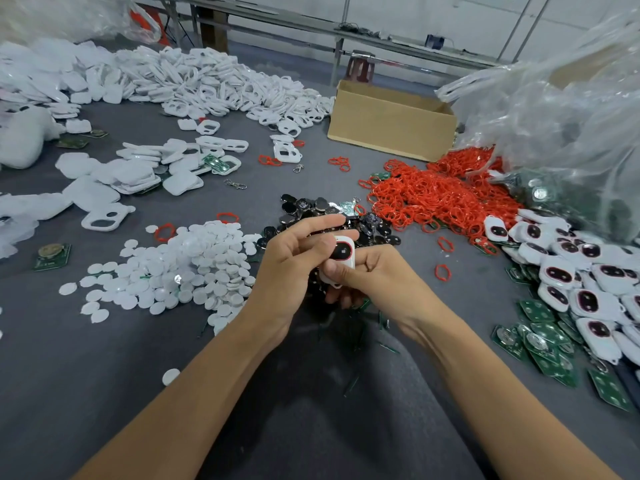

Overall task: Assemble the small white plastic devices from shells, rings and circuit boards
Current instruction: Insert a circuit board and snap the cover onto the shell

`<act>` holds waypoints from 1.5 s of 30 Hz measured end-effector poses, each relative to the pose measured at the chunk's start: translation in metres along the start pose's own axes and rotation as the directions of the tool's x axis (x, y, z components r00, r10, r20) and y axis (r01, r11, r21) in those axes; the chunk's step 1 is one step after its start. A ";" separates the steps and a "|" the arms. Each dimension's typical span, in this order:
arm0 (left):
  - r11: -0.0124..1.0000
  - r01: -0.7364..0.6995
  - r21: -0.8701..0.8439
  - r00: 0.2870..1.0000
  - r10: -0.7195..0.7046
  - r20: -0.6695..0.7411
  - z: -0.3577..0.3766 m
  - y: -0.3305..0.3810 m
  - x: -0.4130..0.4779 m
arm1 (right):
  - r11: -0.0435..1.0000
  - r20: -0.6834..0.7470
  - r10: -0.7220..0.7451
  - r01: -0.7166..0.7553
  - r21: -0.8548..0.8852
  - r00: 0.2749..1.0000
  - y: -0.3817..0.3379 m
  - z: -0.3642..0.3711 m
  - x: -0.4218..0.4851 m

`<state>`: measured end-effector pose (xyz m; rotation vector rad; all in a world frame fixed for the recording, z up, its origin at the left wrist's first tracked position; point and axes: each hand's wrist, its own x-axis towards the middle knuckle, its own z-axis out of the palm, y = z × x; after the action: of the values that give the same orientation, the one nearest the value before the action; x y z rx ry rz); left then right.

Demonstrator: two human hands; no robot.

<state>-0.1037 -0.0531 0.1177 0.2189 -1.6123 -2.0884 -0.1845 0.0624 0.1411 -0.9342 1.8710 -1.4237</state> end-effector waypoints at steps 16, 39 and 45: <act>0.993 0.005 0.116 0.999 -0.009 0.033 0.008 -0.002 -0.006 | 0.996 -0.150 -0.042 0.053 0.072 0.988 -0.002 0.002 0.000; 0.998 0.059 0.014 0.974 -0.055 -0.221 0.011 -0.003 -0.009 | 0.990 -0.125 -0.095 0.080 -0.118 0.988 0.005 0.000 0.003; 0.983 -0.065 0.174 0.954 0.113 -0.278 0.011 -0.005 -0.004 | 0.997 -0.055 -0.078 0.078 0.012 0.995 0.008 -0.001 0.002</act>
<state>-0.1061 -0.0411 0.1158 0.4735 -1.5827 -1.7641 -0.1880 0.0627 0.1339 -0.9801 1.8800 -1.5211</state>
